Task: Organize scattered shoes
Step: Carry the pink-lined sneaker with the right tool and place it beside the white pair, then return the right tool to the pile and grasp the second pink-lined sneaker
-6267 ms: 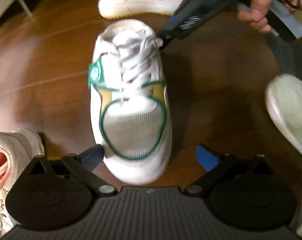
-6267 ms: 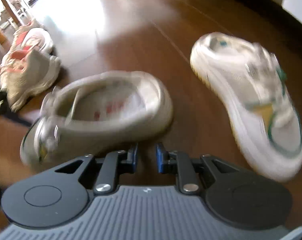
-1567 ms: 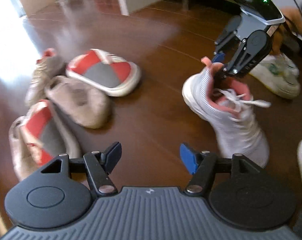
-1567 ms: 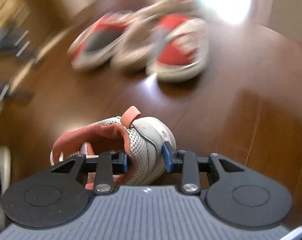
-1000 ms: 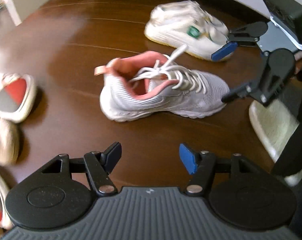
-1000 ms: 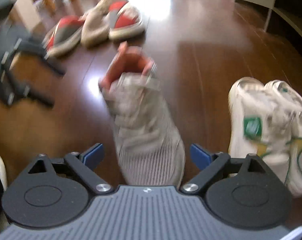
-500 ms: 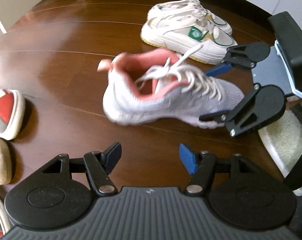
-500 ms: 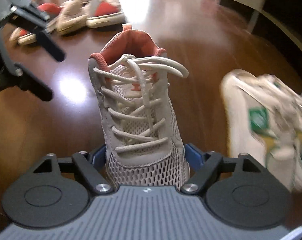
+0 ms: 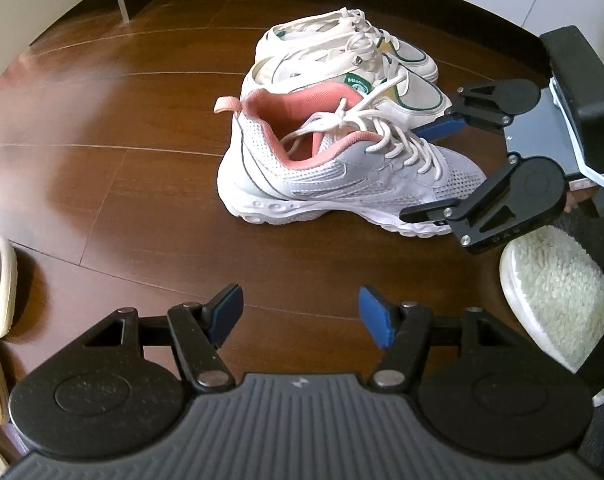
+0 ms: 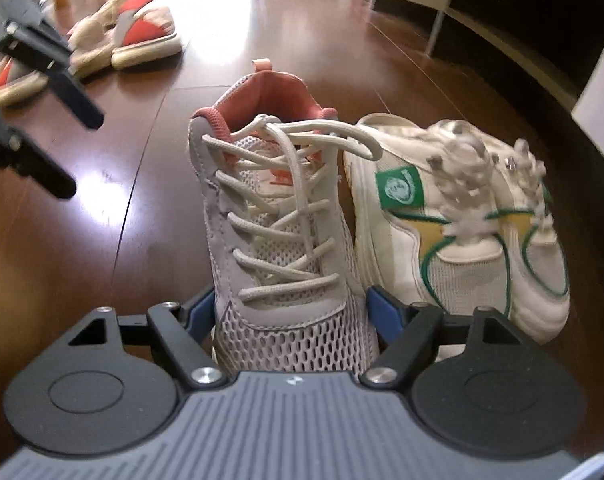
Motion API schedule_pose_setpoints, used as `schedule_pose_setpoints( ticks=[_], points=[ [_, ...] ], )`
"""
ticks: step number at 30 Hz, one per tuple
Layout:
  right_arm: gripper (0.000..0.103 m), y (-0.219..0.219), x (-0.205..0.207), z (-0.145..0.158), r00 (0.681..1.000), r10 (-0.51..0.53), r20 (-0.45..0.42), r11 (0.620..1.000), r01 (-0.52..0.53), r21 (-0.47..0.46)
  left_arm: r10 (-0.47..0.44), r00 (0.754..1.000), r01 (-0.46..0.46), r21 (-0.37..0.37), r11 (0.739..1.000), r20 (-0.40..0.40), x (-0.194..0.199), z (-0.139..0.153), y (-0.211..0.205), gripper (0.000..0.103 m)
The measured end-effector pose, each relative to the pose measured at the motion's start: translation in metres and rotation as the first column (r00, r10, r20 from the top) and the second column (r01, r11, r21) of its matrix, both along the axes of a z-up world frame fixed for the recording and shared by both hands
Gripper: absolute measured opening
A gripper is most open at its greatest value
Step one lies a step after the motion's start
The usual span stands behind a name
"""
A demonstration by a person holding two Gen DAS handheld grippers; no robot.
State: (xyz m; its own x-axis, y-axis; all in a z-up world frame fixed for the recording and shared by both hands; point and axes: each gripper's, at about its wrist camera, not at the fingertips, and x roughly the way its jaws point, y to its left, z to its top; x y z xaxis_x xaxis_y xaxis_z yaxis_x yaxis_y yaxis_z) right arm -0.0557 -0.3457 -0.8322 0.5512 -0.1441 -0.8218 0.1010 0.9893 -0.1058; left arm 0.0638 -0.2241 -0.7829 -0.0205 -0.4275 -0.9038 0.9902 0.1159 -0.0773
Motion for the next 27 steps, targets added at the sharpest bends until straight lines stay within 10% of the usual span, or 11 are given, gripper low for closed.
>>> schedule_pose_setpoints(
  ticks=[11,14,21,27],
  points=[
    [0.086,0.003,-0.005,0.026,0.999,0.021,0.045,1.000,-0.022,0.009,0.002,1.000,-0.002,-0.008,1.000,-0.009,-0.006,0.002,-0.002,0.066],
    [0.058,0.003,-0.002,0.026,0.999,0.026,0.032,0.999,-0.027,0.019,0.024,1.000,-0.024,-0.003,1.000,-0.017,-0.003,0.001,0.006,0.066],
    [0.086,0.003,0.003,0.039,0.999,0.016,0.039,0.998,-0.018,0.060,0.176,0.984,-0.177,-0.012,0.984,-0.033,0.021,0.013,0.051,0.066],
    [0.087,-0.008,0.013,0.087,0.988,-0.039,0.152,0.996,0.026,0.087,0.410,0.911,-0.412,-0.046,0.910,-0.039,0.046,0.024,0.117,0.066]
  ],
)
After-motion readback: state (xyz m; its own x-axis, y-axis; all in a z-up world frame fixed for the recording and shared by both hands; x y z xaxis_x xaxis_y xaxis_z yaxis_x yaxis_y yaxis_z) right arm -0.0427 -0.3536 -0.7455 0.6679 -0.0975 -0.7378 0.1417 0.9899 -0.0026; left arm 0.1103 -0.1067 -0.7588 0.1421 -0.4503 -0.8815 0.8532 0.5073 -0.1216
